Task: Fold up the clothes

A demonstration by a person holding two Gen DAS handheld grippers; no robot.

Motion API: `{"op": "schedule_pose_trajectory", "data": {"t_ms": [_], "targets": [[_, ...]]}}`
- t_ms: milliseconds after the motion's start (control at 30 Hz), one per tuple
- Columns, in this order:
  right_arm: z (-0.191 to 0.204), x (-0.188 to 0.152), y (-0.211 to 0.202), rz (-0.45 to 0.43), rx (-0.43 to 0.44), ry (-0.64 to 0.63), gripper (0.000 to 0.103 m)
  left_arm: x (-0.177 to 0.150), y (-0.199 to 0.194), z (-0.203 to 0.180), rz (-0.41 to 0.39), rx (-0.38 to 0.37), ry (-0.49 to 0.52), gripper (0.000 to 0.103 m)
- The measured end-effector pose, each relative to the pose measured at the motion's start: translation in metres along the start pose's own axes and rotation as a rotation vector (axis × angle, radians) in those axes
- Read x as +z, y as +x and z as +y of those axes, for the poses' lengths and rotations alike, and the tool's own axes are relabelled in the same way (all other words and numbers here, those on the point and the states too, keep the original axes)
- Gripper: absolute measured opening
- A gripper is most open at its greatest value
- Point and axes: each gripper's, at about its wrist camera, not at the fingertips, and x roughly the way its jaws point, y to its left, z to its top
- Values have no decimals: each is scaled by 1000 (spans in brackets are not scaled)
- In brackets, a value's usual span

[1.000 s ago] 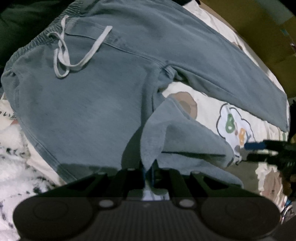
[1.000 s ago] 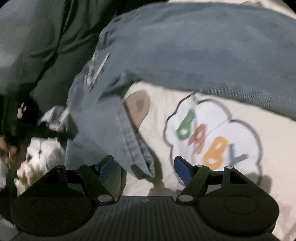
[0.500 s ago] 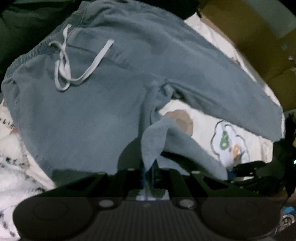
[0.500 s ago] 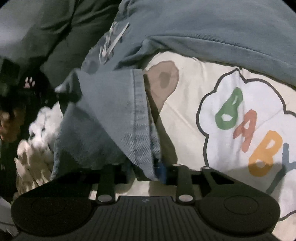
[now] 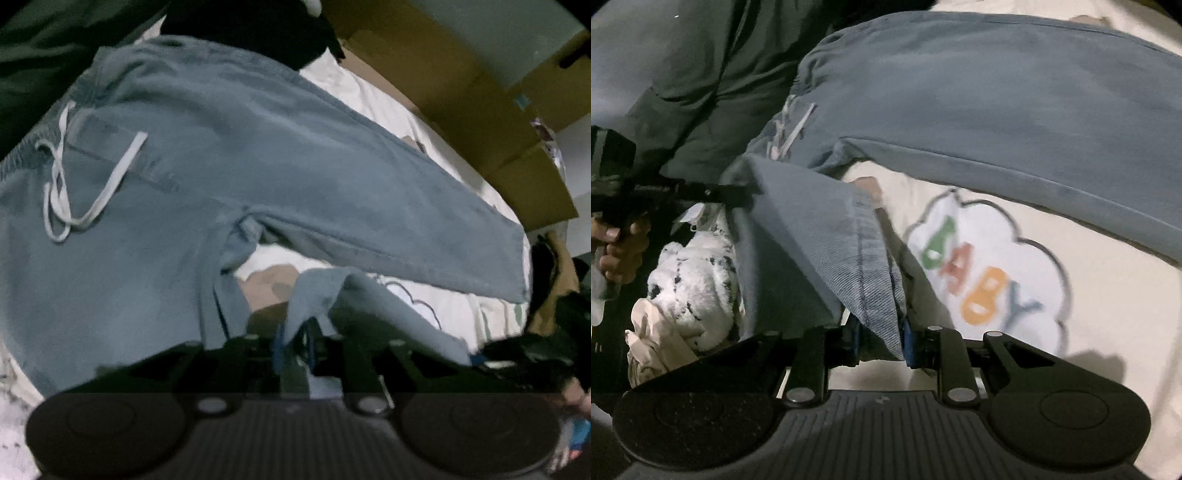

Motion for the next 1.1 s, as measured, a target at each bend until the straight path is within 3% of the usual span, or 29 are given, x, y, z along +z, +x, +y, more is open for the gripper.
{"op": "schedule_pose_trajectory", "data": {"t_ms": [67, 133, 300, 533, 667, 800, 1100], "targets": [[-6, -8, -13, 4, -15, 19, 21, 1, 0, -4, -19, -18, -1, 38], [-7, -16, -27, 27, -33, 9, 21, -2, -1, -6, -32, -32, -10, 43], [5, -25, -60, 102, -113, -107, 21, -10, -1, 5, -12, 17, -22, 44], [1, -23, -119, 128, -212, -59, 19, -34, -6, 47, 12, 153, -129, 45], [12, -23, -141, 197, -257, -75, 13, -54, -4, 71, 37, 230, -226, 52], [9, -20, -165, 218, -289, -38, 11, -73, 1, 84, 62, 269, -314, 52], [-1, -27, -178, 284, -277, 21, 10, -100, 5, 80, 94, 370, -352, 55]]}}
